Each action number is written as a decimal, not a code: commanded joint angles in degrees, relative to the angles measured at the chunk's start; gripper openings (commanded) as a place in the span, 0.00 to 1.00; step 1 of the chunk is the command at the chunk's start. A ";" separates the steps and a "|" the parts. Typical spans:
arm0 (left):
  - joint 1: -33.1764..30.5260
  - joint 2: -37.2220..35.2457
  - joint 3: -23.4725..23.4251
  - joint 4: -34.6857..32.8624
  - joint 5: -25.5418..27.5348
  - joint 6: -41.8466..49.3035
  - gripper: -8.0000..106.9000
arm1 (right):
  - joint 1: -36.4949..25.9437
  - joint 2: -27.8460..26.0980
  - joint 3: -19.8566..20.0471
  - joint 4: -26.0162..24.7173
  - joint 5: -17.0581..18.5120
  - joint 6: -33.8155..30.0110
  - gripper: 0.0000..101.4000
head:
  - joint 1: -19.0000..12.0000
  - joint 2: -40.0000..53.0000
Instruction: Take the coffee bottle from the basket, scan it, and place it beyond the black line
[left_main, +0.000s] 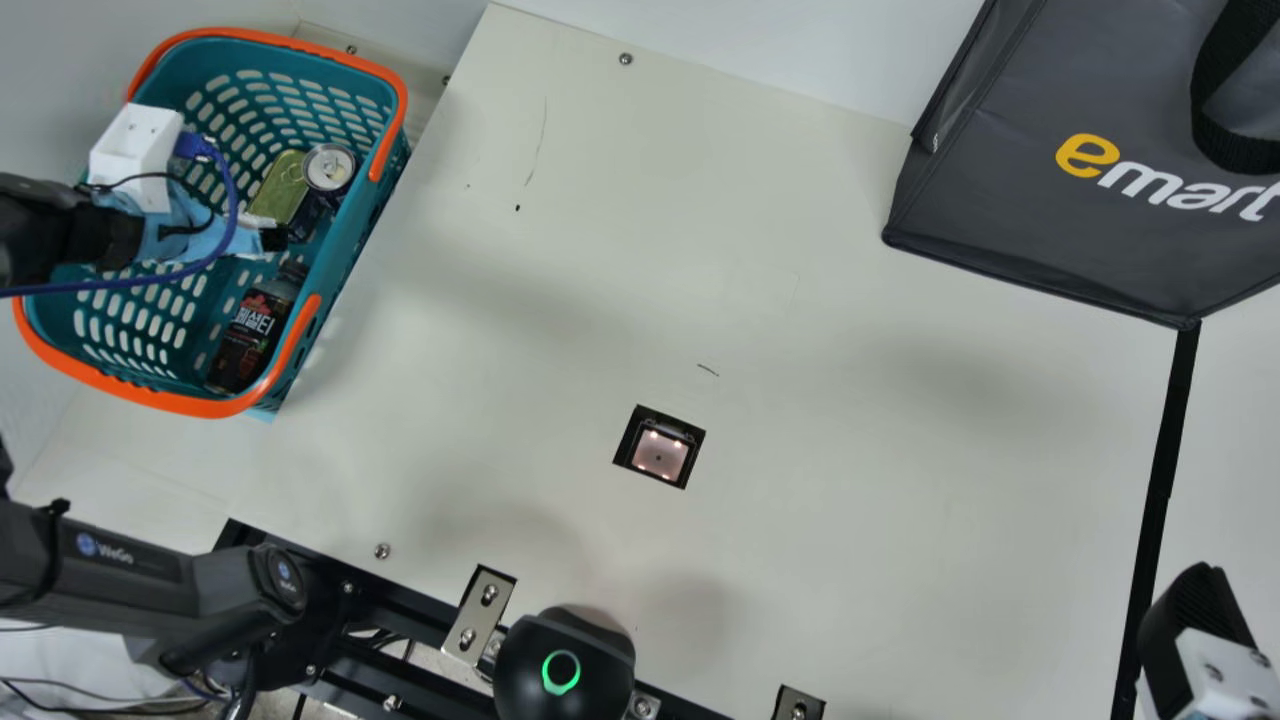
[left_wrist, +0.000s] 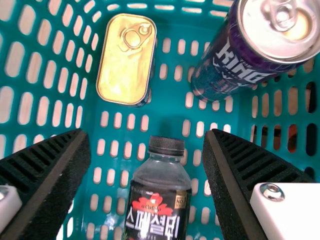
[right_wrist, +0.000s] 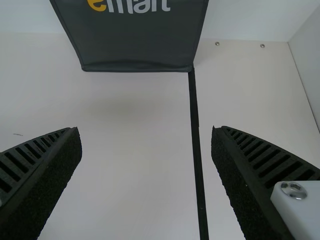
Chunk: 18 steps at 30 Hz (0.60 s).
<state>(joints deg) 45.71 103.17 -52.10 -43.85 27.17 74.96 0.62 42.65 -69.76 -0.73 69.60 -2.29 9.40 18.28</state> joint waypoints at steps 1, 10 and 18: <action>-0.10 1.26 0.13 -2.33 -0.58 3.15 0.85 | 0.00 0.00 0.00 0.00 0.00 0.00 0.90 | -1.48 0.14; 0.14 6.85 -0.41 -6.92 -1.38 11.17 0.85 | 0.00 0.00 0.00 0.00 0.00 0.00 0.90 | -1.48 0.14; 0.45 11.64 -2.96 -3.86 -0.59 11.63 0.85 | 0.00 0.00 0.00 0.00 0.00 0.00 0.90 | -1.48 0.14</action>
<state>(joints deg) 46.16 114.24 -54.58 -48.49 26.43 87.05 0.62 42.65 -69.76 -0.73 69.60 -2.29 9.40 18.28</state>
